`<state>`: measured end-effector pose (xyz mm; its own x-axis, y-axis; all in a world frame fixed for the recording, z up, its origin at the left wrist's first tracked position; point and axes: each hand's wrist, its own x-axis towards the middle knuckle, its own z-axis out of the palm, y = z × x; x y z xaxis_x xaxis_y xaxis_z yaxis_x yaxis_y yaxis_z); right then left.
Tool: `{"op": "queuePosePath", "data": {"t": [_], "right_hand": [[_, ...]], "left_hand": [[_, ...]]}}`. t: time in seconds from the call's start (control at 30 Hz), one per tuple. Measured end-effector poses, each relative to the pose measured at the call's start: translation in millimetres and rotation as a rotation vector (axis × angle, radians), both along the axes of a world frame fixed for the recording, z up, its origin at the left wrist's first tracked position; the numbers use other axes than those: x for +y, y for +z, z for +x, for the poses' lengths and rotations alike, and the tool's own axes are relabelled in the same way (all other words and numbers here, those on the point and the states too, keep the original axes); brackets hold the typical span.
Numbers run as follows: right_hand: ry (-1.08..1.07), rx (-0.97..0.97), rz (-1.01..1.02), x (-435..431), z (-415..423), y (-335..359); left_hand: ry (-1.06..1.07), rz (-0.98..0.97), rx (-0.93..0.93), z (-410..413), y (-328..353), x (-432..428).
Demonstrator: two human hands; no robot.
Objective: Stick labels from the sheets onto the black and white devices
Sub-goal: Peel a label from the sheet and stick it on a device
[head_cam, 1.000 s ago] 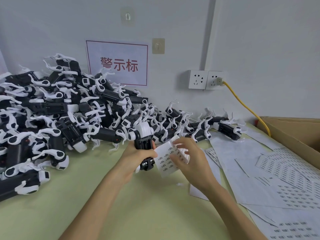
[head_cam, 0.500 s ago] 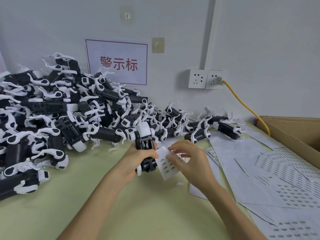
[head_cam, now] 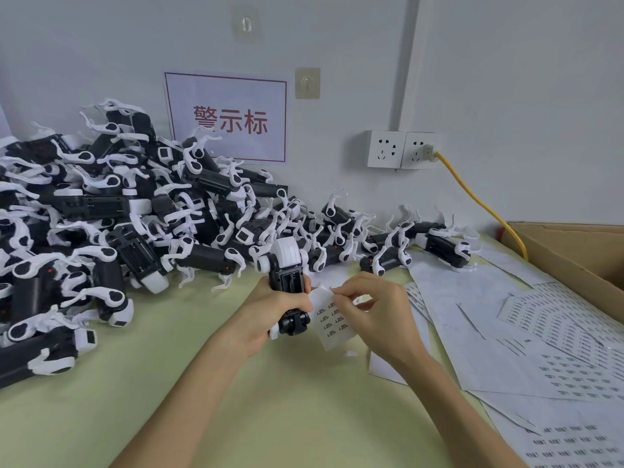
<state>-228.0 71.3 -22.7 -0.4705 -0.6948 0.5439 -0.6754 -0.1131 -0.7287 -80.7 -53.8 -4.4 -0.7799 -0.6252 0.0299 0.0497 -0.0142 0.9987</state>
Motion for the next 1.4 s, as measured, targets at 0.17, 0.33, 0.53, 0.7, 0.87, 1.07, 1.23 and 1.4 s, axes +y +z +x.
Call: {"op": "queuePosePath", "data": {"t": [0.17, 0.33, 0.53, 0.7, 0.87, 1.07, 1.23, 1.4], "right_hand": [[-0.007, -0.101, 0.058, 1, -3, 3], [-0.013, -0.214, 0.046, 3, -9, 9], [-0.047, -0.291, 0.005, 5, -9, 10], [-0.049, -0.219, 0.026, 4, -8, 10], [0.049, -0.201, 0.07, 2, -6, 7], [0.158, -0.191, 0.036, 3, -4, 9], [0.235, -0.219, 0.02, 4, -2, 11], [0.246, -0.225, 0.035, 3, -4, 10]], "left_hand": [[-0.015, -0.072, -0.009, 1, 0, 1], [-0.033, -0.058, 0.008, 2, 2, 1], [0.114, -0.033, -0.091, 4, 0, -5], [0.326, -0.013, 0.003, 5, 3, -13], [0.407, 0.028, 0.101, 13, 9, -20], [-0.075, 0.161, 0.041, 15, 12, -10], [-0.125, 0.251, 0.021, 10, 8, -2], [-0.109, 0.253, 0.032, 8, 6, -1]]}}
